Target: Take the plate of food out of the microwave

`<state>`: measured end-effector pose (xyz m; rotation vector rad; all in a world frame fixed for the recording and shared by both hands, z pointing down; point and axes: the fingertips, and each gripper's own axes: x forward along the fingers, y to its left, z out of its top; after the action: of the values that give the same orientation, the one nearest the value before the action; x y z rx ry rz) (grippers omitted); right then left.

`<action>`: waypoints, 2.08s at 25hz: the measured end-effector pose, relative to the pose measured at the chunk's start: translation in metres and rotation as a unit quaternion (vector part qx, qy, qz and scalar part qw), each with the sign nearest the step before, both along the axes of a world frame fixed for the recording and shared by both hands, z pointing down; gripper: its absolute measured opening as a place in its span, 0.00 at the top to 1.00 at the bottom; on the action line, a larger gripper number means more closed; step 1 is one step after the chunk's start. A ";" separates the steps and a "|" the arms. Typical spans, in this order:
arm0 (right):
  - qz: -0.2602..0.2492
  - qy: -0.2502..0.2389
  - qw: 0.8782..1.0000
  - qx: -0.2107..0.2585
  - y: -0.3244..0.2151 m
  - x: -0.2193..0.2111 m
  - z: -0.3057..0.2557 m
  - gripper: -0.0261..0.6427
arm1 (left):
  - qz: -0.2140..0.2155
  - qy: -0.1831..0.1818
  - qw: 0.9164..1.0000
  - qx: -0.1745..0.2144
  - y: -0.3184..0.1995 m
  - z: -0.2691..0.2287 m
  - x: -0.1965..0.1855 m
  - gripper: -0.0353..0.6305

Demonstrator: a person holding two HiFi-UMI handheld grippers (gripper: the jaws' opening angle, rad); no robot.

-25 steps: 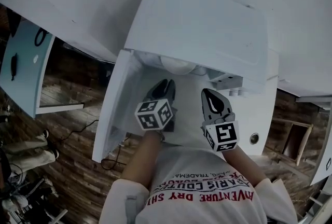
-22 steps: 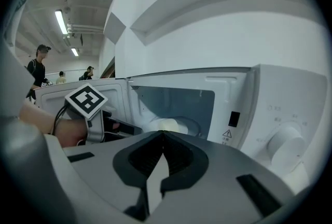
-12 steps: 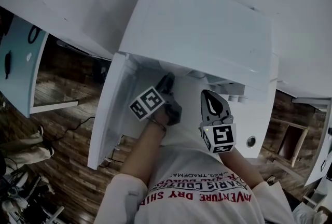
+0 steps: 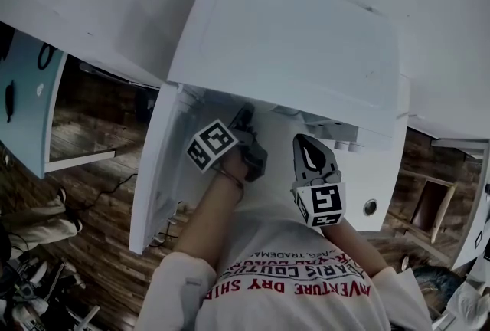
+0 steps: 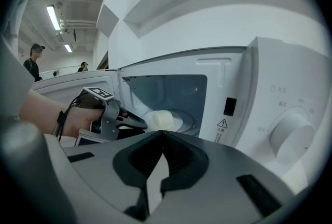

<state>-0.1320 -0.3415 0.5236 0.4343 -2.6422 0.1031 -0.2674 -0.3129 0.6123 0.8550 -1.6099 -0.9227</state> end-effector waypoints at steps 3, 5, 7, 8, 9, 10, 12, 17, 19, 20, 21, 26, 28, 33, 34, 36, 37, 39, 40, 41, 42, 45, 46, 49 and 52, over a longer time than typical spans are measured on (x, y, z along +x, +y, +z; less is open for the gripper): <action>0.004 0.002 1.000 -0.003 -0.001 0.002 0.002 0.94 | 0.003 0.009 1.000 -0.016 0.001 0.001 0.000 0.83; 0.008 0.003 1.000 -0.005 -0.001 0.003 0.003 0.94 | 0.005 0.013 1.000 -0.018 0.000 0.000 0.001 0.86; 0.009 0.003 1.000 -0.006 -0.002 0.004 0.004 0.95 | 0.003 0.017 1.000 -0.013 0.000 -0.001 0.000 0.87; 0.009 0.004 1.000 -0.007 -0.002 0.004 0.005 0.95 | 0.000 0.020 1.000 -0.009 0.001 -0.002 0.000 0.87; 0.009 0.004 1.000 -0.007 -0.002 0.004 0.005 0.94 | -0.002 0.023 1.000 -0.004 0.001 -0.002 0.000 0.88; 0.009 0.004 1.000 -0.007 -0.002 0.004 0.005 0.95 | -0.005 0.026 1.000 0.000 0.001 -0.002 0.000 0.88; 0.009 0.004 1.000 -0.007 -0.001 0.005 0.005 0.94 | -0.010 0.033 0.999 0.007 0.003 -0.003 0.001 0.90; 0.010 0.007 1.000 -0.008 0.000 0.012 0.005 0.95 | -0.026 0.037 0.997 0.055 0.007 -0.016 0.003 0.93; 0.011 0.006 1.000 -0.007 0.000 0.014 0.004 0.94 | -0.026 0.032 0.997 0.067 0.008 -0.020 0.003 0.93; 0.012 0.005 1.000 -0.007 -0.001 0.015 0.003 0.94 | -0.029 0.036 0.996 0.074 0.009 -0.021 0.003 0.93; 0.013 0.005 1.000 -0.006 -0.001 0.016 0.002 0.94 | -0.035 0.042 0.995 0.081 0.011 -0.022 0.003 0.93; 0.013 0.000 1.000 -0.003 0.003 0.019 -0.002 0.94 | -0.060 0.062 0.989 0.118 0.021 -0.029 0.005 0.93; 0.013 -0.001 1.000 -0.002 0.004 0.021 -0.003 0.94 | -0.057 0.060 0.989 0.126 0.024 -0.031 0.008 0.93; 0.016 -0.003 1.000 -0.001 0.007 0.028 -0.005 0.95 | -0.049 0.049 0.986 0.150 0.032 -0.042 0.018 0.93; 0.016 -0.004 1.000 0.000 0.008 0.029 -0.005 0.95 | -0.045 0.046 0.985 0.159 0.033 -0.046 0.020 0.93; 0.016 -0.005 1.000 0.001 0.010 0.032 -0.007 0.95 | -0.036 0.038 0.983 0.177 0.034 -0.056 0.025 0.93; 0.016 -0.006 1.000 0.002 0.011 0.034 -0.008 0.95 | -0.032 0.033 0.982 0.184 0.034 -0.060 0.027 0.93; 0.017 -0.007 1.000 0.004 0.013 0.039 -0.009 0.95 | -0.024 0.023 0.980 0.195 0.038 -0.066 0.032 0.93; 0.018 -0.007 1.000 0.005 0.014 0.041 -0.010 0.95 | -0.022 0.021 0.980 0.199 0.040 -0.068 0.036 0.93; 0.018 -0.008 1.000 0.006 0.014 0.044 -0.012 0.95 | -0.020 0.021 0.978 0.204 0.042 -0.073 0.040 0.93; 0.019 -0.009 1.000 0.007 0.015 0.046 -0.013 0.95 | -0.017 0.021 0.977 0.212 0.043 -0.080 0.045 0.93; 0.019 -0.016 1.000 0.011 0.017 0.050 -0.020 0.95 | -0.007 0.018 0.974 0.227 0.050 -0.097 0.059 0.93; 0.020 -0.019 1.000 0.013 0.018 0.052 -0.023 0.95 | -0.005 0.016 0.973 0.230 0.054 -0.101 0.063 0.93; 0.020 -0.032 0.999 0.018 0.024 0.058 -0.033 0.95 | 0.001 0.008 0.972 0.236 0.068 -0.113 0.078 0.93; 0.023 -0.044 0.999 0.021 0.030 0.065 -0.041 0.94 | 0.003 0.003 0.971 0.240 0.084 -0.124 0.092 0.93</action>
<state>-0.0667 -0.3115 0.4824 0.5155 -2.7265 0.0834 -0.1754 -0.2291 0.4880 1.1826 -1.3932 -1.3382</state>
